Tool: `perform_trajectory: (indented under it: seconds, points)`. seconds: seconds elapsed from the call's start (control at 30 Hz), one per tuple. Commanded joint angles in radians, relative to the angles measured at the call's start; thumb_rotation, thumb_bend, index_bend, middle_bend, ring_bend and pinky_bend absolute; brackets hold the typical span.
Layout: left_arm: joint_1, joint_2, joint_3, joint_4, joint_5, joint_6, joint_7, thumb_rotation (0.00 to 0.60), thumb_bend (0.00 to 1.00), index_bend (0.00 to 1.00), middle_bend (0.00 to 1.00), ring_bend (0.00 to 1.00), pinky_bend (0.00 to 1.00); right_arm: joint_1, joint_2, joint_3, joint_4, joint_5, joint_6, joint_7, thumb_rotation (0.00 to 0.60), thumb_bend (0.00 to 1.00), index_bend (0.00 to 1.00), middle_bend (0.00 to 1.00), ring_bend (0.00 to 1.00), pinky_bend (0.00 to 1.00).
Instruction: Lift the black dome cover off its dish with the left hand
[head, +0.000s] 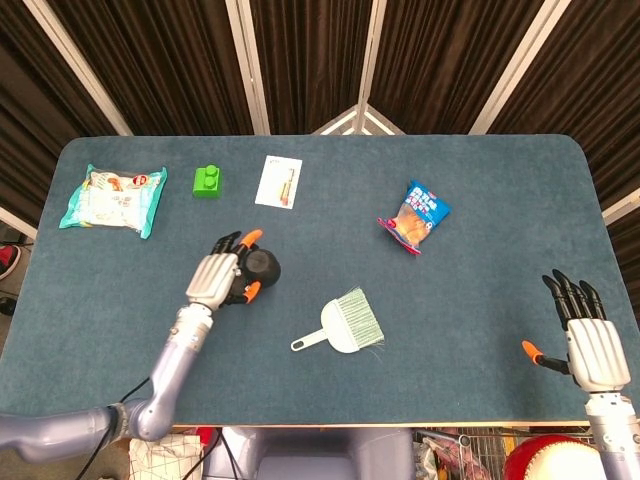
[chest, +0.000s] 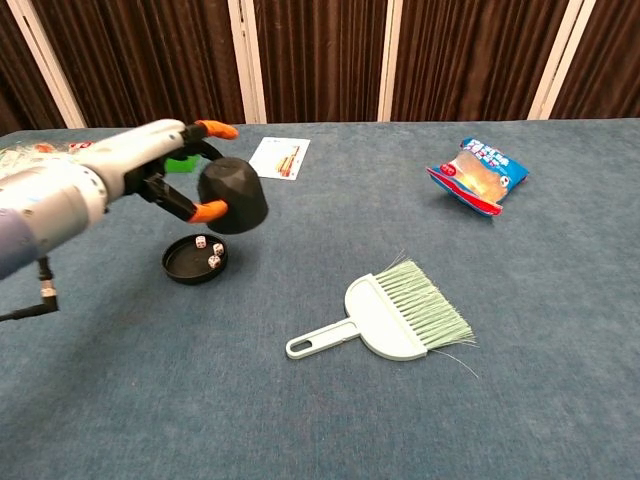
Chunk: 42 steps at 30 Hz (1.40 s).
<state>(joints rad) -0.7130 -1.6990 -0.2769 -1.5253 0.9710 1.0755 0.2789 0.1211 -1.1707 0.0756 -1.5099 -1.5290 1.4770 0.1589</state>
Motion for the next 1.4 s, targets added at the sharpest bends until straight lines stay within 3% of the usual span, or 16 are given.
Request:
perform_trajectory:
  seconds: [0.03, 0.17, 0.4, 0.6, 0.77, 0.83, 0.87, 0.97, 1.1, 1.23, 1.4]
  points:
    - [-0.035, -0.048, -0.007, 0.056, -0.018, -0.029, 0.023, 0.600, 0.62, 0.10, 0.31, 0.00, 0.00, -0.001, 0.000, -0.001, 0.001, 0.000, -0.001, 0.001, 0.600, 0.21, 0.00, 0.01, 0.11, 0.01]
    - [-0.065, -0.107, -0.012, 0.133, -0.040, -0.068, 0.019, 0.600, 0.61, 0.10, 0.28, 0.00, 0.00, 0.000, -0.001, 0.000, 0.005, 0.003, -0.004, 0.005, 0.600, 0.21, 0.00, 0.01, 0.11, 0.01]
    - [-0.081, -0.093, 0.023, 0.151, -0.077, -0.130, 0.073, 0.600, 0.46, 0.09, 0.01, 0.00, 0.00, 0.001, 0.007, 0.001, 0.006, 0.009, -0.009, 0.020, 0.600, 0.21, 0.00, 0.01, 0.11, 0.01]
    - [-0.082, -0.025, 0.035, 0.080, -0.112, -0.155, 0.112, 0.600, 0.40, 0.05, 0.00, 0.00, 0.00, 0.001, 0.010, 0.001, -0.005, 0.006, -0.008, 0.011, 0.600, 0.21, 0.00, 0.01, 0.11, 0.01]
    - [-0.048, 0.047, 0.037, -0.034, -0.061, -0.097, 0.094, 0.600, 0.40, 0.01, 0.00, 0.00, 0.00, -0.001, 0.005, 0.000, -0.001, 0.006, -0.004, 0.004, 0.600, 0.21, 0.00, 0.01, 0.11, 0.01]
    - [-0.013, 0.104, 0.040, -0.128, -0.007, -0.039, 0.077, 0.600, 0.40, 0.00, 0.00, 0.00, 0.00, -0.001, 0.004, 0.000, 0.001, 0.006, -0.005, 0.005, 0.600, 0.21, 0.00, 0.01, 0.11, 0.01]
    - [0.028, 0.159, 0.054, -0.218, 0.044, 0.025, 0.070, 0.600, 0.40, 0.00, 0.00, 0.00, 0.00, -0.001, 0.003, -0.001, 0.003, 0.004, -0.002, 0.006, 0.600, 0.21, 0.00, 0.01, 0.11, 0.01]
    - [0.106, 0.245, 0.094, -0.338, 0.122, 0.151, 0.089, 0.600, 0.41, 0.00, 0.00, 0.00, 0.00, -0.001, 0.002, 0.001, 0.001, -0.002, 0.005, 0.004, 0.600, 0.21, 0.00, 0.01, 0.11, 0.01]
    - [0.308, 0.416, 0.237, -0.491, 0.305, 0.448, 0.166, 0.600, 0.41, 0.03, 0.00, 0.00, 0.00, -0.006, -0.009, 0.010, 0.010, -0.014, 0.039, -0.001, 0.600, 0.21, 0.00, 0.01, 0.11, 0.01]
    - [0.448, 0.485, 0.299, -0.483, 0.378, 0.640, 0.143, 0.600, 0.41, 0.06, 0.00, 0.00, 0.00, -0.007, -0.014, 0.011, 0.017, -0.013, 0.042, -0.009, 0.600, 0.21, 0.00, 0.01, 0.11, 0.01]
    - [0.580, 0.560, 0.328, -0.414, 0.369, 0.758, -0.022, 0.600, 0.41, 0.09, 0.03, 0.00, 0.00, -0.011, -0.013, 0.020, 0.019, -0.001, 0.052, -0.039, 0.600, 0.21, 0.00, 0.01, 0.11, 0.01]
